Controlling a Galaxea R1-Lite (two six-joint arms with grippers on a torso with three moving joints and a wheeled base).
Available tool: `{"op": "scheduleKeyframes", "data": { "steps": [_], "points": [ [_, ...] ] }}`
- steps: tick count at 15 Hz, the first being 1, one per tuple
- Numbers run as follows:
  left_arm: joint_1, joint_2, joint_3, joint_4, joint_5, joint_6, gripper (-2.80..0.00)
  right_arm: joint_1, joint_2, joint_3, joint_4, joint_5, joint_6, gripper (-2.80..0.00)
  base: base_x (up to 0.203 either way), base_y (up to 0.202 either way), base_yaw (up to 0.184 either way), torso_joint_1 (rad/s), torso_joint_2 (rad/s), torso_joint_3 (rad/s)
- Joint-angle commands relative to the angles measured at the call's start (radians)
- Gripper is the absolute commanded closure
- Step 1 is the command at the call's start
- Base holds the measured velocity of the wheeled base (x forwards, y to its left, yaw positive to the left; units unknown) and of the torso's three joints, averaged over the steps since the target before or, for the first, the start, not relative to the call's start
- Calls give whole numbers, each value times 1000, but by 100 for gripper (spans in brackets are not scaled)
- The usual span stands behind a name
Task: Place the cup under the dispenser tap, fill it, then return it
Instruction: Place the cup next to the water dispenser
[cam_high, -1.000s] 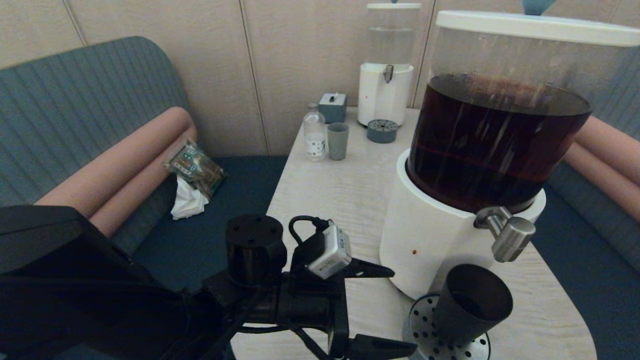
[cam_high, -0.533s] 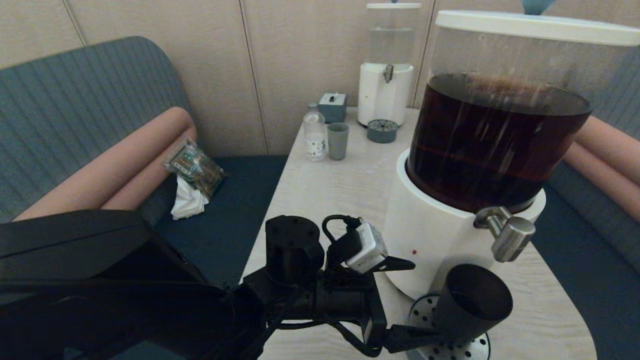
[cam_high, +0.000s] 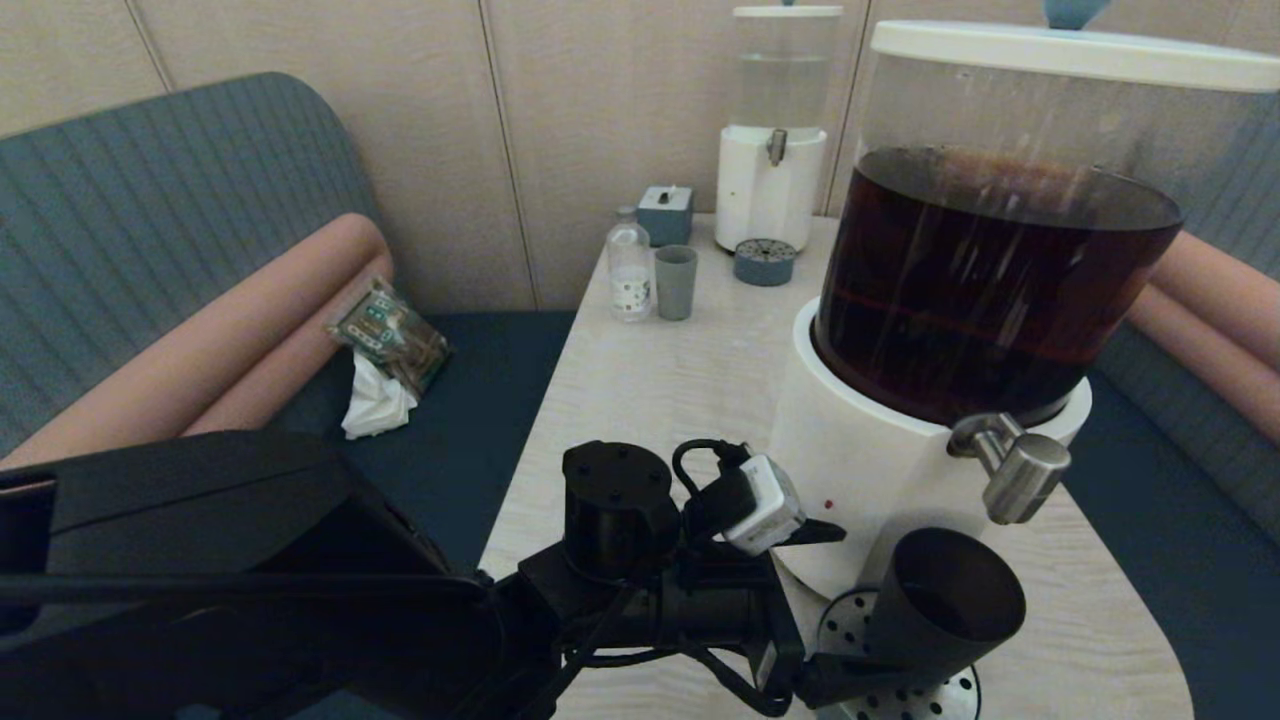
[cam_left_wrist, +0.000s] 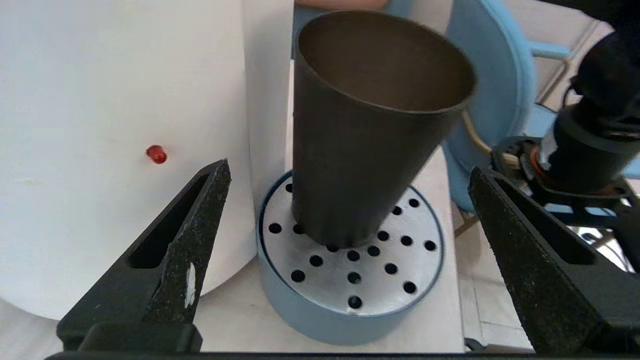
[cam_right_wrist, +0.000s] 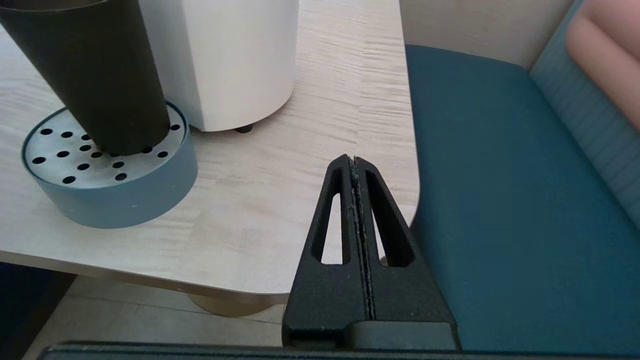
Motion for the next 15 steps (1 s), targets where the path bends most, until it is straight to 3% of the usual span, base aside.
{"op": "scheduleKeyframes", "data": {
  "steps": [1, 15],
  "points": [
    [-9, 20, -17, -7, 3, 0, -280, 1, 0, 9, -1, 0, -1, 0, 0, 0, 0, 0, 0, 0],
    [-30, 79, -102, 50, 51, 1, -280, 0, 0, 9, 0, 0, -1, 0, 0, 0, 0, 0, 0, 0]
  ]
}}
